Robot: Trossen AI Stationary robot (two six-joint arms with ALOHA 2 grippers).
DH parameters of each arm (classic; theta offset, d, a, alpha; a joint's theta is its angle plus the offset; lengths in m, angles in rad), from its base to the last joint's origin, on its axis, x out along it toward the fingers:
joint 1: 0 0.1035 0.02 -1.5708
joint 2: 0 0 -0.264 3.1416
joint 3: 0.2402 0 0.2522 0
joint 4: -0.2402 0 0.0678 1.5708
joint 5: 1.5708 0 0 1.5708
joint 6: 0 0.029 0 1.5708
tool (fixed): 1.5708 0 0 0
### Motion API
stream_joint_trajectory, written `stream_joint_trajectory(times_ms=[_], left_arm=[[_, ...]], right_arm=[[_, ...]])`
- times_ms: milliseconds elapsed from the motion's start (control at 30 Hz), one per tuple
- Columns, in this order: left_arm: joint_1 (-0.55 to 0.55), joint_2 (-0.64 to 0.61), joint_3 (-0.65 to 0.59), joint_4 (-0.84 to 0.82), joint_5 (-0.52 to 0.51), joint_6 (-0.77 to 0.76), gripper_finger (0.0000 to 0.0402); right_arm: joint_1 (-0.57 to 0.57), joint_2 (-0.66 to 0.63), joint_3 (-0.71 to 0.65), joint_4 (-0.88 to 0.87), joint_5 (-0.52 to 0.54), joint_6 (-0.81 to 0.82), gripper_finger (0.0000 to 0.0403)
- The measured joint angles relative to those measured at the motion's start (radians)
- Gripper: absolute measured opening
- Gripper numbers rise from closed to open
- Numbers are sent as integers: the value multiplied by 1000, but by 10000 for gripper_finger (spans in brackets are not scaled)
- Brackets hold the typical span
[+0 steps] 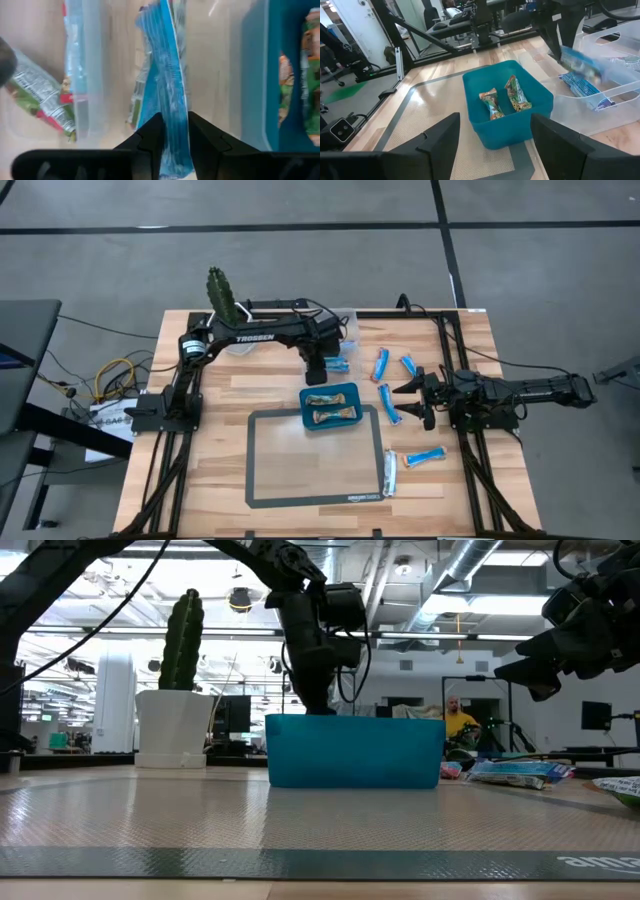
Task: Pick and place Granola Bars by type
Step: Put the blue granola bar into the bottom transparent bin, then put the red granola bar into the top transparent bin
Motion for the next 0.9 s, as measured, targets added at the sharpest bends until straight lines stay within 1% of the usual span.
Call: stream_joint_trajectory(times_ms=[100,300,400,467,567,667,767,900], left_arm=[[0,0,0,-2,33,-14,103],[-6,-18,-1,-12,38,-64,158],[-11,-66,-32,-17,37,-64,174],[-17,-107,-86,-6,37,-65,180],[-30,-196,-222,36,37,-103,183],[-50,-324,-403,115,36,-171,183],[-78,-476,-600,208,59,-233,183],[-130,-712,-853,333,87,-287,183]], right_arm=[[0,0,0,0,0,0,235],[0,0,0,0,0,0,235],[0,0,0,0,0,0,235],[0,0,0,0,0,0,235],[0,0,0,-1,0,0,235],[0,0,0,0,0,0,235],[0,0,0,0,0,0,235],[0,0,0,0,0,0,235]])
